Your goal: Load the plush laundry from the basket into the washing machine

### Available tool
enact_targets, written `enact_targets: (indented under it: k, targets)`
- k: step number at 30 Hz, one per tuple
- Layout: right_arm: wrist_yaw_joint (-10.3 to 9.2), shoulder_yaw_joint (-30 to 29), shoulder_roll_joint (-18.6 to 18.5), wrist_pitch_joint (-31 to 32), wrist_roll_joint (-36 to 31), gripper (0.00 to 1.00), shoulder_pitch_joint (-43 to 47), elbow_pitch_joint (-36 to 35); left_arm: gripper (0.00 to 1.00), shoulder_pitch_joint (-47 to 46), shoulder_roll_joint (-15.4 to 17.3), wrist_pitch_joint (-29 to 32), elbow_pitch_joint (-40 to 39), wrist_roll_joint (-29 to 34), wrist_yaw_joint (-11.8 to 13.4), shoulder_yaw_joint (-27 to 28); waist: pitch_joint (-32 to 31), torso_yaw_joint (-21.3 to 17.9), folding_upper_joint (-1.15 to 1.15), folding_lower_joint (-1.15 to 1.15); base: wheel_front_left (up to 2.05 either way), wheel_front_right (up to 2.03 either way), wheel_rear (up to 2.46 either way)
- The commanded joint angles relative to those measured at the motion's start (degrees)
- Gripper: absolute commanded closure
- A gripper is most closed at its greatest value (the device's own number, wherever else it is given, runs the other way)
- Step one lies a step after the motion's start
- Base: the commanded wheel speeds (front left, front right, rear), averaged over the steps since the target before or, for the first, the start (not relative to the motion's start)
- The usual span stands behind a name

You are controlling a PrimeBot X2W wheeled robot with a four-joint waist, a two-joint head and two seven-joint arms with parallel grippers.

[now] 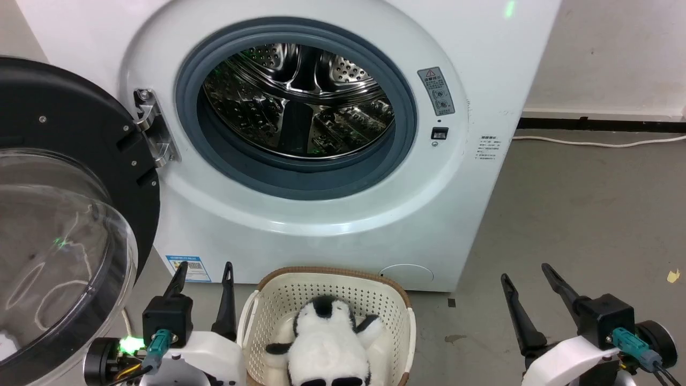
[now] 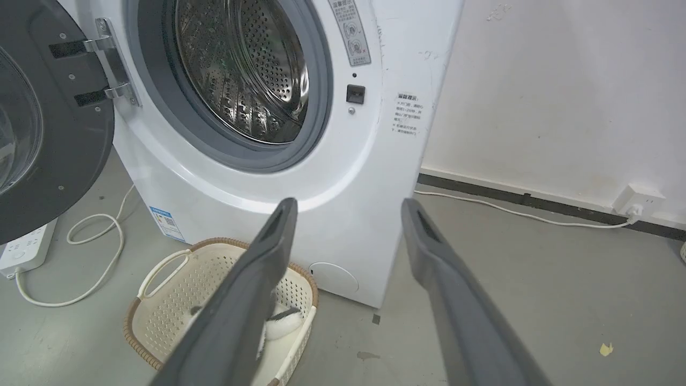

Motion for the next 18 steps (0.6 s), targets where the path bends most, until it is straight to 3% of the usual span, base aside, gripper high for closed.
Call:
enact_targets:
  k: [1, 18]
  targets:
    - [0.0, -0.1, 0.0, -0.5, 0.6, 0.0, 0.0, 0.0, 0.0, 0.1, 0.0, -0.6, -0.3, -0.1, 0.3, -0.3, 0.0, 0.0, 0.0, 0.0, 0.0, 0.0, 0.0]
    - [-0.01, -1.4, 0.0, -2.6, 2.6, 0.0, -0.9, -0.2, 0.0, -0.7, 0.2, -2.7, -0.4, -0.1, 0.5, -2.0, 3.1, -1.9, 0.0, 0.0, 0.0, 0.0, 0.0]
